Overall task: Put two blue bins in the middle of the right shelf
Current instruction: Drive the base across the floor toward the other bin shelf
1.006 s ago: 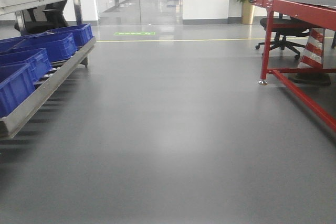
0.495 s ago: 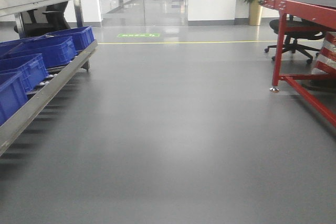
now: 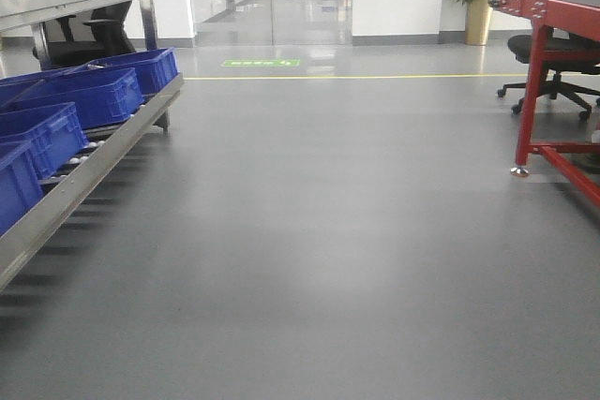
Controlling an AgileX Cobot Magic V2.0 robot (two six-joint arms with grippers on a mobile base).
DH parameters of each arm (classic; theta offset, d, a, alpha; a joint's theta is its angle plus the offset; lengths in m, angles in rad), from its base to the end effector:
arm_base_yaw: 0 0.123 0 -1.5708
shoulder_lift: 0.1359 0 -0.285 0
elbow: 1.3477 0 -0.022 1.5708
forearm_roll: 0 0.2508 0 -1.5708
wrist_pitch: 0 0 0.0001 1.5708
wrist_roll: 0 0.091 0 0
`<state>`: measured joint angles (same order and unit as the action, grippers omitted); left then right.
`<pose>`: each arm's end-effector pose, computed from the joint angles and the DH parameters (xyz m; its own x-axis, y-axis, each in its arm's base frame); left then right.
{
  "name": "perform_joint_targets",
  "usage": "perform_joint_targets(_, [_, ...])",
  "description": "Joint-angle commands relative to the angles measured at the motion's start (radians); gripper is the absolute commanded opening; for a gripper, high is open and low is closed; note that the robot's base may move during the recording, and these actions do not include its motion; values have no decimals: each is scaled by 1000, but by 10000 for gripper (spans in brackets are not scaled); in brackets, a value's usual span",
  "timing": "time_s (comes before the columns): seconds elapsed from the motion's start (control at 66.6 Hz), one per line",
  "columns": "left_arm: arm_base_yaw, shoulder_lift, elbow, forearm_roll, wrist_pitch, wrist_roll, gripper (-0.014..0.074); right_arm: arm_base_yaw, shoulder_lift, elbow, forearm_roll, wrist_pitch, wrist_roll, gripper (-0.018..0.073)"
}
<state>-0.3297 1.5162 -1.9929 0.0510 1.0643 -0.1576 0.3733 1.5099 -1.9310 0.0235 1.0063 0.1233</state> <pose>0.2881 -0.0943 0.5160 -0.4874 0.0269 -0.8728 0.2238 0.9700 -0.0951 0.2876 0.1146 0.5049 -0.4922 -0.0473 -0.8692 -0.3171 0.9397 0.1284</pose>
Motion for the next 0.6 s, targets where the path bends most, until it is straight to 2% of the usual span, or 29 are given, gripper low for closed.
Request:
perform_joint_targets(0.0, [-7, -16, -14, -64, -42, 16, -111, -1, -8, -10, 4, -49, -16, -152])
perform_joint_targets(0.585, [-7, -16, -14, -64, -42, 16, -111, -1, -8, -10, 4, -49, -16, -152])
